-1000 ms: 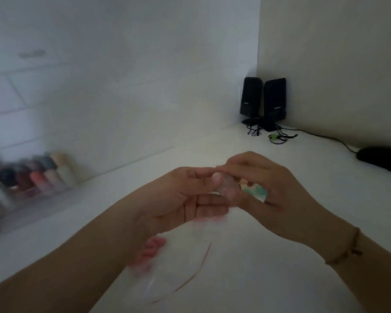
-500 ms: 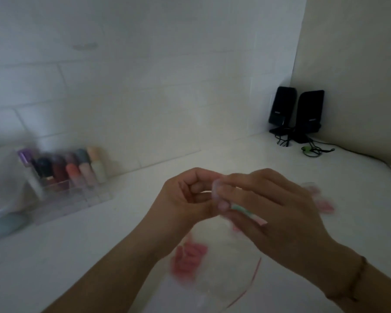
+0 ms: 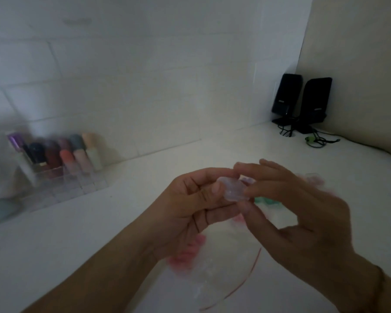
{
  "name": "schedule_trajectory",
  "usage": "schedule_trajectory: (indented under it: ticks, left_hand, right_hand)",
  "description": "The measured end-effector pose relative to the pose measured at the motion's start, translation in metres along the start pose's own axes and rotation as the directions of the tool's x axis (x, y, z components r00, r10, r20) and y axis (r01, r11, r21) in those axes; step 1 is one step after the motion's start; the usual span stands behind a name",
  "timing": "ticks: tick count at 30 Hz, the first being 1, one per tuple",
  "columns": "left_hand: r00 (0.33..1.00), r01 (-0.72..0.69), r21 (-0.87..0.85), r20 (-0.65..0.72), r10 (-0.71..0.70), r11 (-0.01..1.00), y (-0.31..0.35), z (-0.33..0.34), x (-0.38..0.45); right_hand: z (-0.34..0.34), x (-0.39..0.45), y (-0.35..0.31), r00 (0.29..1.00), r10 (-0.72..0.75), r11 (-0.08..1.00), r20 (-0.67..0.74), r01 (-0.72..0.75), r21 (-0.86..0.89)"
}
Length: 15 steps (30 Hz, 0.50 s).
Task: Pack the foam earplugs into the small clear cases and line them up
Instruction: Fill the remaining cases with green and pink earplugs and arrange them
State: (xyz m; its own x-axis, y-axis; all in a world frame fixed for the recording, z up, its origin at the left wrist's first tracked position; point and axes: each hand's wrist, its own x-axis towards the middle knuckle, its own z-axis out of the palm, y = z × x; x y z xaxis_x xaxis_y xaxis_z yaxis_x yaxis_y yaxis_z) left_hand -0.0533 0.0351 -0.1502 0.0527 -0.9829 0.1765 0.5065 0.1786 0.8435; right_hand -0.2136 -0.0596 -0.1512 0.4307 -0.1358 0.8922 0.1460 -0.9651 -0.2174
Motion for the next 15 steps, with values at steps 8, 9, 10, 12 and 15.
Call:
schedule_trajectory:
  ticks: [8,9,10,12,15]
  left_hand:
    - [0.995,-0.059,0.096,-0.076,0.066,0.994,-0.0012,-0.0023,0.0008]
    - [0.995,-0.06,0.101,-0.077,0.068,0.993,-0.0017,-0.0027,0.0008]
    - [0.995,-0.06,0.101,-0.073,0.068,0.993,-0.0024,-0.0033,0.0007]
    - [0.996,-0.054,0.095,-0.069,0.061,0.994,-0.0043,-0.0051,0.0005]
    - [0.997,-0.041,0.114,-0.059,0.048,0.993,-0.0068,-0.0081,0.0005]
  right_hand:
    - [-0.0028,0.0037,-0.0016,0.999,0.014,0.974,0.051,-0.002,-0.226]
    - [-0.0022,0.0034,-0.002,0.999,0.024,0.975,0.048,-0.013,-0.223]
    - [-0.001,0.0037,-0.0024,0.998,0.033,0.976,0.046,-0.022,-0.215]
    - [0.0012,0.0031,-0.0026,0.998,0.057,0.98,0.037,-0.048,-0.195]
    - [0.003,0.0024,-0.0042,0.993,0.105,0.979,0.053,-0.094,-0.179]
